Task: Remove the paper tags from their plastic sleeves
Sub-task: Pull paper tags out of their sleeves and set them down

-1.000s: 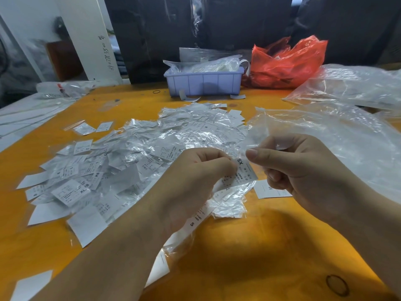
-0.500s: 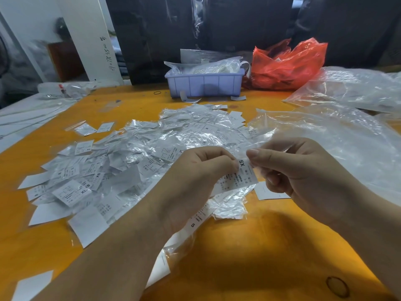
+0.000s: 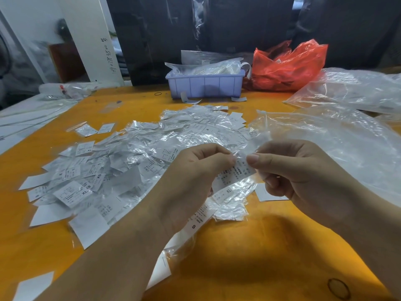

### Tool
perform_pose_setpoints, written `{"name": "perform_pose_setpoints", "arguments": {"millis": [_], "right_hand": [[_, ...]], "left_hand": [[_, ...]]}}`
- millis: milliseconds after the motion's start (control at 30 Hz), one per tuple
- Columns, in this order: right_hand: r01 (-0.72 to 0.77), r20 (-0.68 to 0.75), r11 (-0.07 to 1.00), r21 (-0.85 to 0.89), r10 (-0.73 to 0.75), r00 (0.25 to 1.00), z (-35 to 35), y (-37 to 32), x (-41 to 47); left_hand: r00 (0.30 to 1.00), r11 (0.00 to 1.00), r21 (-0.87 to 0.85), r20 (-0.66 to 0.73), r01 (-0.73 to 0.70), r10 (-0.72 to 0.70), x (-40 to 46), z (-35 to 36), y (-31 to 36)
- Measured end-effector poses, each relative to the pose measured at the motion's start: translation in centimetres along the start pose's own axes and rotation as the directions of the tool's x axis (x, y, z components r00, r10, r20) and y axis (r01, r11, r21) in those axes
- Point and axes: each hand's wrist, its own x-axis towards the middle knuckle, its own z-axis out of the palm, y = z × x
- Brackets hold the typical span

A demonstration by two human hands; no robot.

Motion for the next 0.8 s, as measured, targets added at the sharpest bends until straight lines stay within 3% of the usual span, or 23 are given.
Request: {"name": "perform_pose_setpoints", "arguments": {"millis": [367, 667, 800], "right_hand": [[0.023, -0.015, 1.000, 0.001, -0.023, 1.000, 0.23, 0.11, -0.08], [0.051, -0.193, 0.993, 0.104, -0.031, 0.981, -0.08, 0.09, 0.13], [0.071, -0.175, 0.992, 0.101, -0.052, 0.983, 0.18, 0.16, 0.04]], "left_hand": [[0.994, 0.994, 0.023, 0.027, -0.109, 0.108, -0.24, 0.62, -0.45], [0.999, 0.999, -0.028, -0.016, -0.040, 0.039, 0.12, -0.21, -0.46], [0.996, 0.996, -0.015, -0.037, -0.083, 0.082, -0.01, -0.05, -0.56]]}}
